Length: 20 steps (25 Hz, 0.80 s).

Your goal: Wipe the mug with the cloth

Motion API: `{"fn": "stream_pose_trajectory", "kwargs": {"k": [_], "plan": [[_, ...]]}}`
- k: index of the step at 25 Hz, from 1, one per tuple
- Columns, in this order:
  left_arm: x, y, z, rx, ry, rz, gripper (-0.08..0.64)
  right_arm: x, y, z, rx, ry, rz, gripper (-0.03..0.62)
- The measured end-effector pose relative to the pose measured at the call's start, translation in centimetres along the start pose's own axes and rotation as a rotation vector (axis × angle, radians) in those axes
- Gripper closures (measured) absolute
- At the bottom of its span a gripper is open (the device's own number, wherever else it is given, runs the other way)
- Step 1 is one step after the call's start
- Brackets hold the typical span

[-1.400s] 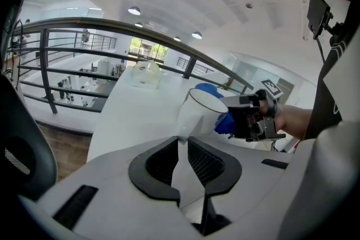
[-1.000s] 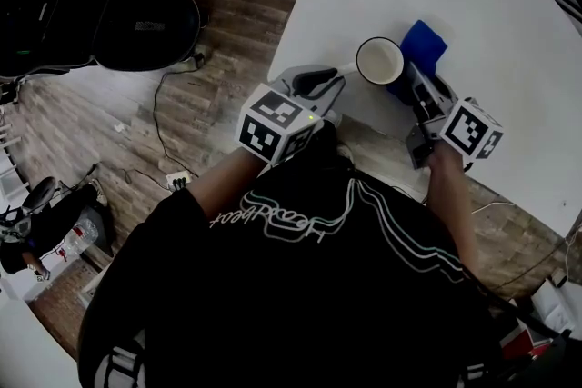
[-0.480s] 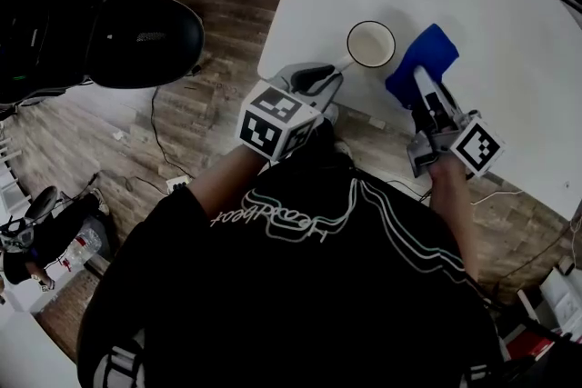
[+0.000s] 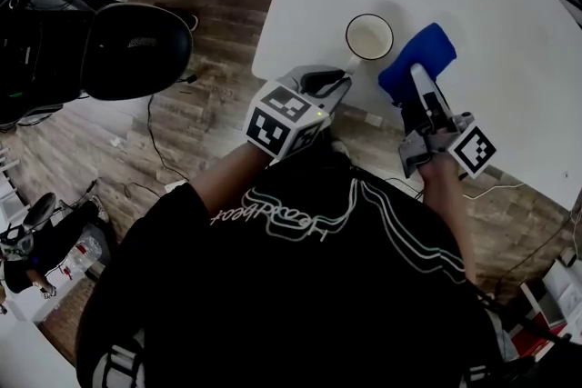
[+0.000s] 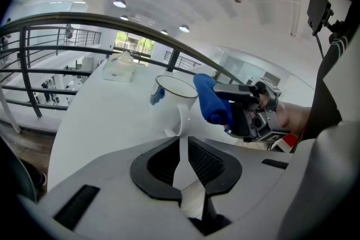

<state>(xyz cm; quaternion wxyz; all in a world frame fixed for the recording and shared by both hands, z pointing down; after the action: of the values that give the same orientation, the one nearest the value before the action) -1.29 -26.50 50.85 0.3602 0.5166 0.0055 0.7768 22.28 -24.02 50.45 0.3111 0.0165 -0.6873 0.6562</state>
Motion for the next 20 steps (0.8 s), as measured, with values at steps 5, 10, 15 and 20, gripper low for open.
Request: {"fn": "stream_pose_trajectory", "kwargs": {"k": [5, 10, 15, 20], "plan": [[-0.4, -0.4, 0.4, 0.036, 0.019, 0.001, 0.509, -0.1, 0.2, 0.8, -0.003, -0.028, 0.026, 0.528], [-0.7, -0.5, 0.2, 0.117, 0.018, -0.004, 0.509, 0.8, -0.2, 1.3, 0.05, -0.011, 0.024, 0.528], [-0.8, -1.0, 0.7, 0.225, 0.05, 0.01, 0.509, 1.0, -0.8, 1.4, 0.137, 0.065, -0.051, 0.528], [-1.4, -0.9, 1.5, 0.326, 0.084, 0.017, 0.509, 0.6, -1.0, 2.2, 0.24, 0.164, -0.12, 0.528]]}}
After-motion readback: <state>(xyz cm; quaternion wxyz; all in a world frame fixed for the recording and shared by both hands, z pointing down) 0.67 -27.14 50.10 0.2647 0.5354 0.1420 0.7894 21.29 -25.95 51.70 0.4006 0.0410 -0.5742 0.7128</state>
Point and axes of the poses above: the fingertips, and each gripper's own axes: z forward along the fingers, y to its left, x out of its underside, the point moved 9 cm from there along -z, backward along the fingers, and after that the axes turned 10 degrees about -y, right-handed, at the moved point
